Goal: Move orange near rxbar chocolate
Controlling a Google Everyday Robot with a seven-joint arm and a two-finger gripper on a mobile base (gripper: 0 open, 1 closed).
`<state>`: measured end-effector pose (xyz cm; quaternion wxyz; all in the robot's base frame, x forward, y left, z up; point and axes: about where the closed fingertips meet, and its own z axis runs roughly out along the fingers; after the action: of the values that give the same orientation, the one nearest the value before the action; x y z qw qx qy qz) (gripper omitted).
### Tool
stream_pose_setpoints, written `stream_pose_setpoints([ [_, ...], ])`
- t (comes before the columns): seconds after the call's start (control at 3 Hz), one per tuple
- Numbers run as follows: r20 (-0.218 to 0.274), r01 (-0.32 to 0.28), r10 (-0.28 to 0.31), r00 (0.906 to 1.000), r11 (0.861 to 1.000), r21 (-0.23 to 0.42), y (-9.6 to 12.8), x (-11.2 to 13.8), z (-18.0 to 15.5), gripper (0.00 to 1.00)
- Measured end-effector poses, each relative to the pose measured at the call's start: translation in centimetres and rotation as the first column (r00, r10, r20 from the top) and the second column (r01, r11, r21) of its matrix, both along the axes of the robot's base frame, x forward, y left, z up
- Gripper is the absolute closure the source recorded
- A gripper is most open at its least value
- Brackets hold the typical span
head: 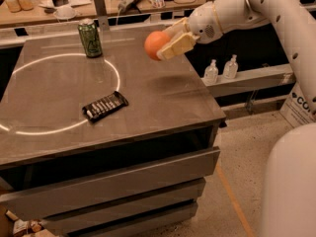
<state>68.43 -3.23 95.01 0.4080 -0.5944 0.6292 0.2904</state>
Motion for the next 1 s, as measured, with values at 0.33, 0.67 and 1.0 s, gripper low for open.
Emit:
stream_pose_setpoints([
  [0.33,-0.021,-0.012,0.013,0.9997,0.999,0.033,2.4,-2.9,-0.7,1.00],
  [0.67,-0.115,-0.044,0.047,0.9923,0.999,0.028,5.3,-5.9,-5.2,1.00],
  [1.0,-0.182,-0.074,0.079,0.9800,0.997,0.036,7.2,-7.8,-8.5,0.98],
])
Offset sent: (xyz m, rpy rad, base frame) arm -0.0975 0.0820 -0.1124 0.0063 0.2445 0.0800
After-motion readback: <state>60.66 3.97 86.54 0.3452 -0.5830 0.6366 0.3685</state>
